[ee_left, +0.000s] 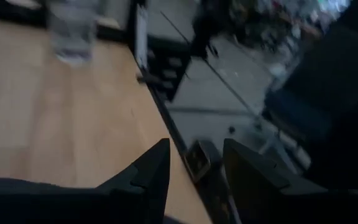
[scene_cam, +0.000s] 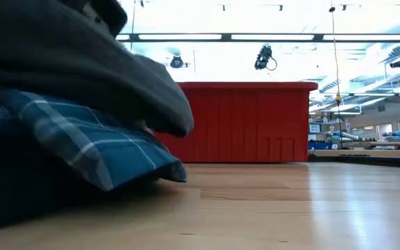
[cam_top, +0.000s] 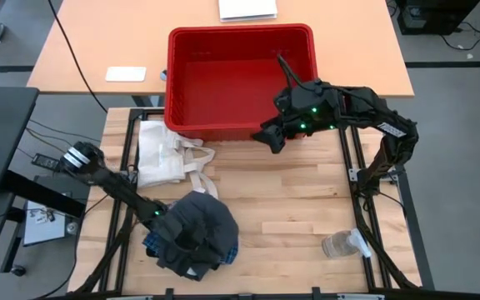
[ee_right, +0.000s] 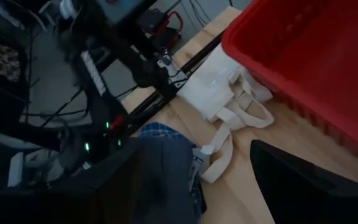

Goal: Fold laundry
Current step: Remove the gray shorts from the red bin

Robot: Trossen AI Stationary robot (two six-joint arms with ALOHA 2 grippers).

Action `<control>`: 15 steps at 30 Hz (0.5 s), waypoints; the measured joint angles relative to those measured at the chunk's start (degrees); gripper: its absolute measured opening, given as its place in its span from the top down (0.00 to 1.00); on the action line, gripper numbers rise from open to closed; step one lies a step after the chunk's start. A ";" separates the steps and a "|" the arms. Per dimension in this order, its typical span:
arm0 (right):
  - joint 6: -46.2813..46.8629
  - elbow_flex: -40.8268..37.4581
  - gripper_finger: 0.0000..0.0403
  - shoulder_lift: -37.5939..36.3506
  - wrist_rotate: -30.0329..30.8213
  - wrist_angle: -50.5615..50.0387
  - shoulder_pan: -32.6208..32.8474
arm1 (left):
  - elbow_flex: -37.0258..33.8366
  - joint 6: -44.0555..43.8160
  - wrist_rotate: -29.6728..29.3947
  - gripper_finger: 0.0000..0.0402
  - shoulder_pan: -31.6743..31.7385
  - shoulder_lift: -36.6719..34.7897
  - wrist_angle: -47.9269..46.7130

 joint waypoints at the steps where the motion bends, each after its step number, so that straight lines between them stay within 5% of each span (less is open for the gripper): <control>1: -0.17 0.02 0.26 0.00 0.00 0.06 0.39 | 0.00 -0.65 -1.09 0.62 0.01 -1.54 -0.91; 7: -2.64 0.02 0.26 0.00 -0.15 3.14 2.35 | 0.04 -2.25 -7.70 0.62 -1.19 -4.89 -9.91; 15: -3.81 0.02 0.26 0.00 -0.62 6.63 4.20 | 0.42 -3.38 -9.76 0.62 -0.14 5.56 -9.24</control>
